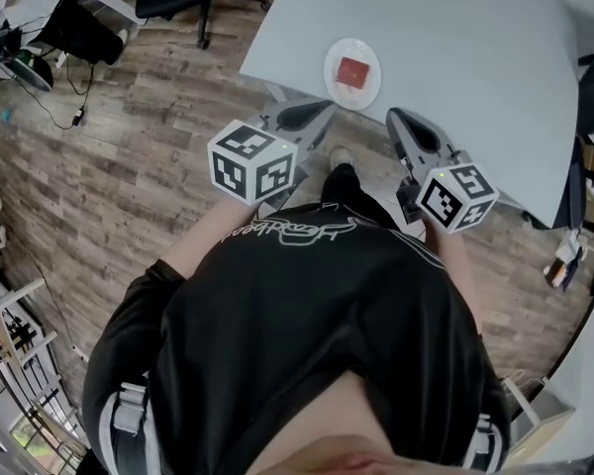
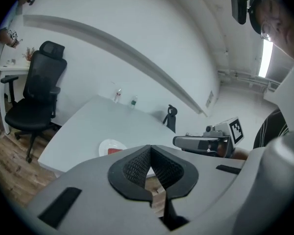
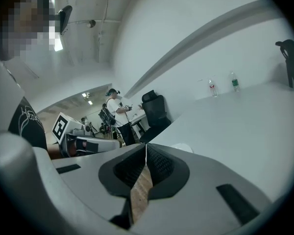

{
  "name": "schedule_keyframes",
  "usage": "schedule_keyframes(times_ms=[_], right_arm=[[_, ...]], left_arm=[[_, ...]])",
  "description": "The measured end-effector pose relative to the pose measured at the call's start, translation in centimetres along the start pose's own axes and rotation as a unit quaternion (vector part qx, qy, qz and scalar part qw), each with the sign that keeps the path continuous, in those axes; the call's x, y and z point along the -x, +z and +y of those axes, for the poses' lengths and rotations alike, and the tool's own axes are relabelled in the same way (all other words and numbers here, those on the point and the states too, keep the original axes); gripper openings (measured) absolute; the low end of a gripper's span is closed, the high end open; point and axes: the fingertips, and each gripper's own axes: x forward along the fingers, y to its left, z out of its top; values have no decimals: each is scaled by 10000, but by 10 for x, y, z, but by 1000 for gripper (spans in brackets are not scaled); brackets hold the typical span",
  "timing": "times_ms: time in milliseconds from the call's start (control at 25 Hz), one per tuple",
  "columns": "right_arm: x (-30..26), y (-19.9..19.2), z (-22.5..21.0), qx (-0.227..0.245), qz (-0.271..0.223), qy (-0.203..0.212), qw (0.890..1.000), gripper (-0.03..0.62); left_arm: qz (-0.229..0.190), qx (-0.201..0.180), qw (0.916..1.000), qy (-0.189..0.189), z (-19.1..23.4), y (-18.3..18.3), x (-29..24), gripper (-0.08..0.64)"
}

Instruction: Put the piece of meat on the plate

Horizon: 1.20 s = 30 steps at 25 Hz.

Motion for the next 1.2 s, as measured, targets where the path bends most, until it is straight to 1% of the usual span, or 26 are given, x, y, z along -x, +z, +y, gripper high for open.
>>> schedule_keyframes(times_ms=[200,320,480,640,760,960,1040,1200], right_arm=[[23,-8,38,70,-113,115,9998,10],[34,-10,54,201,-143,170,9996,9],[52,-15,69,191,-153,294,9993,9],[75,-24,74,167,-135,378,9991,9],[101,-35,78,105,-110,408,9991,9],[149,-53,85,14,-103,540,9985,9],[168,-57,89,54,-117,573,9983,9],[202,-65,100,15,-199,692,9974,9]], left_arm=[[-145,-150,9997,-111,-27,-2,26,8],[-190,-214,9995,-164,-42,-4,37,8],[-214,-212,9994,-173,-63,-10,48,8],[-201,-158,9996,-138,-86,-22,51,8],[-163,-84,9997,-136,-112,-35,51,8],[-188,-107,9997,-143,-163,-55,54,8],[-215,-83,9996,-141,-181,-63,57,8],[-251,-225,9993,-129,-217,-75,66,8]])
